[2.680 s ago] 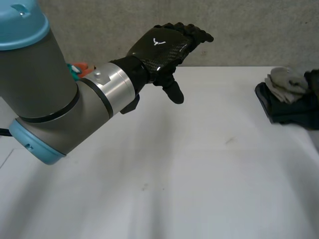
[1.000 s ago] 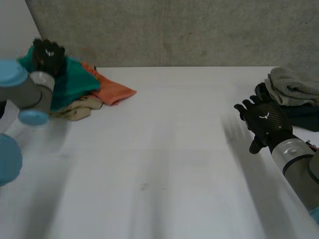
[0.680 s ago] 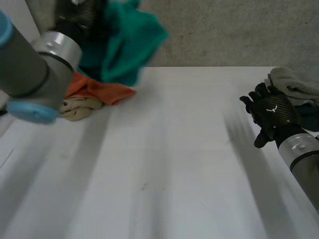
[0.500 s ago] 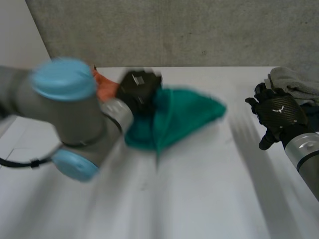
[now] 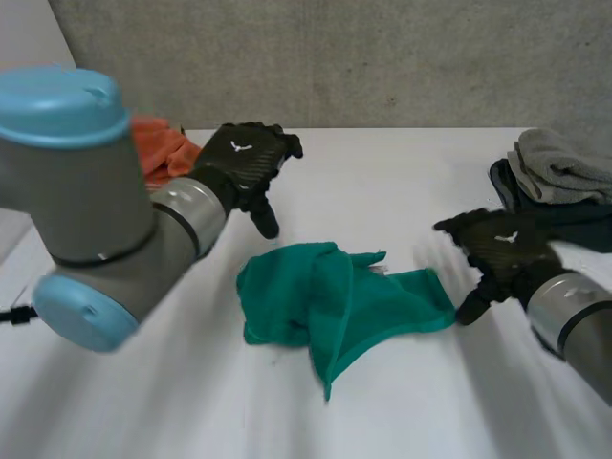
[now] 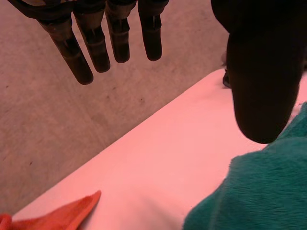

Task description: Fold the laundry.

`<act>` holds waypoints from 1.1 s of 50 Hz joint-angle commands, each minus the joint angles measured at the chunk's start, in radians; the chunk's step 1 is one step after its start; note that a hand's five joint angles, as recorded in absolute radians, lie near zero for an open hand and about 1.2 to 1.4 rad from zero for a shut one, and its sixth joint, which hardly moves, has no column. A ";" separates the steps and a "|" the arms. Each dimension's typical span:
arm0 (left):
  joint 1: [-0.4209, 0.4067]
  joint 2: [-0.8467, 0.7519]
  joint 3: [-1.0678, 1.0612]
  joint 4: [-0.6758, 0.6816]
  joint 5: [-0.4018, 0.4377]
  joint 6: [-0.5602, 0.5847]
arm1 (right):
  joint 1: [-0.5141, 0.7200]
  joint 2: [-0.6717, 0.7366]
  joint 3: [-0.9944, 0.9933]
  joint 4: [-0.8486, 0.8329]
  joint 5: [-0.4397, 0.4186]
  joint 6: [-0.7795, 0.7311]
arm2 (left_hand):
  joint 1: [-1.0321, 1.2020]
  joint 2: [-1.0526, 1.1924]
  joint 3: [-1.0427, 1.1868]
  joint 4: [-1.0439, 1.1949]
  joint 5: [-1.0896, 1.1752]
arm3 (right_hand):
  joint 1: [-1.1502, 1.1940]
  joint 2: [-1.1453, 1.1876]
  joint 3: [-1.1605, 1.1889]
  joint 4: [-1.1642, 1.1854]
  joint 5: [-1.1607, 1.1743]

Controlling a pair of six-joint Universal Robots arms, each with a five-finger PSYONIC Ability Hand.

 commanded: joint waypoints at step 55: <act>-0.247 0.056 -0.467 0.404 -0.220 -0.007 | 0.186 0.677 -0.800 -0.110 0.206 -0.179 | 0.688 0.716 0.717 0.723 0.733 | 1.171 1.183 1.187 1.187 1.181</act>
